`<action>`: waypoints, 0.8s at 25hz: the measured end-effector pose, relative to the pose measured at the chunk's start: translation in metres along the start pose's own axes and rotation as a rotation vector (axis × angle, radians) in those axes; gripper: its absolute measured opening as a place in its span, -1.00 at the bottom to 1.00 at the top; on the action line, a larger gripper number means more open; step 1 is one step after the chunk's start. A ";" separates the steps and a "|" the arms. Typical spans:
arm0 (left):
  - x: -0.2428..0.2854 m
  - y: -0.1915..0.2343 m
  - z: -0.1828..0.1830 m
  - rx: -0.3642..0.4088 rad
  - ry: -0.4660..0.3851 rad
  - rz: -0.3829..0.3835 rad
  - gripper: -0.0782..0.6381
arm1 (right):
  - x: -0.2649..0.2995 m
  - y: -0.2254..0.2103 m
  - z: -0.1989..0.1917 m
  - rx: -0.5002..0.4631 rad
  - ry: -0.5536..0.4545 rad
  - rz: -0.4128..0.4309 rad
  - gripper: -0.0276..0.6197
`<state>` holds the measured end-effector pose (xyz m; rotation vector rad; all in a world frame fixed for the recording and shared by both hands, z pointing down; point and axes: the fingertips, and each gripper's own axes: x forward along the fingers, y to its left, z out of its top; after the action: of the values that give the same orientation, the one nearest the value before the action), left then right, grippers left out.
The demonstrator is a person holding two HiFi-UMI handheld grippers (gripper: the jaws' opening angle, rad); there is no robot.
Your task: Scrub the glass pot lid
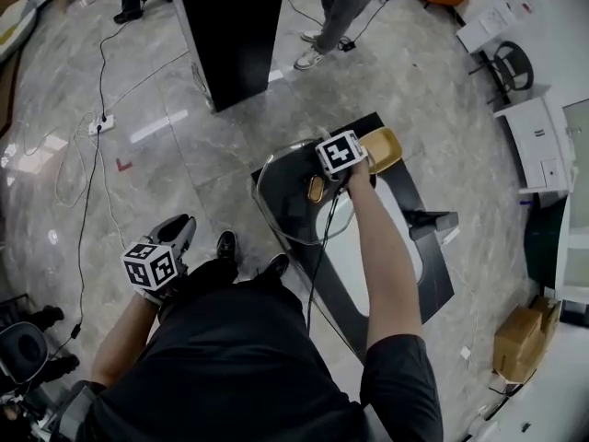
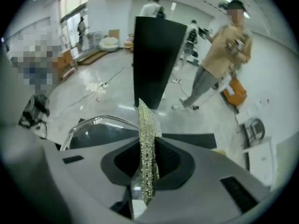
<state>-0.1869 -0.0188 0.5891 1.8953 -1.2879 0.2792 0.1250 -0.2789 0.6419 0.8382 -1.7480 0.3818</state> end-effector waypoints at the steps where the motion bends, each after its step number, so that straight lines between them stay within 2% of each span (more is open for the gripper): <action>1: 0.001 0.001 -0.003 -0.009 0.007 0.001 -0.58 | -0.003 -0.004 -0.016 0.114 0.017 0.042 -0.72; 2: 0.003 0.001 -0.006 -0.015 0.016 -0.003 -0.58 | -0.006 -0.008 -0.031 0.205 0.023 0.066 -0.72; 4: 0.013 -0.002 -0.009 -0.016 0.036 -0.023 -0.58 | -0.008 -0.017 -0.054 0.295 0.022 0.056 -0.71; 8: 0.037 -0.023 -0.002 0.016 0.051 -0.080 -0.58 | 0.005 -0.012 -0.089 0.309 0.072 0.018 -0.71; 10: 0.044 -0.034 0.006 0.031 0.043 -0.106 -0.58 | 0.013 -0.011 -0.089 0.310 0.077 0.005 -0.71; 13: 0.045 -0.038 0.014 0.022 0.032 -0.116 -0.58 | 0.022 -0.006 -0.074 0.342 0.069 0.040 -0.71; 16: 0.041 -0.026 0.011 0.002 0.033 -0.090 -0.58 | 0.027 0.004 -0.054 0.304 0.067 0.074 -0.71; 20: 0.032 -0.008 0.006 -0.020 0.038 -0.054 -0.58 | 0.030 0.026 -0.036 0.178 0.110 0.094 -0.71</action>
<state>-0.1669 -0.0437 0.5994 1.8962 -1.2079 0.2721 0.1275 -0.2486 0.6861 0.8463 -1.6714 0.6420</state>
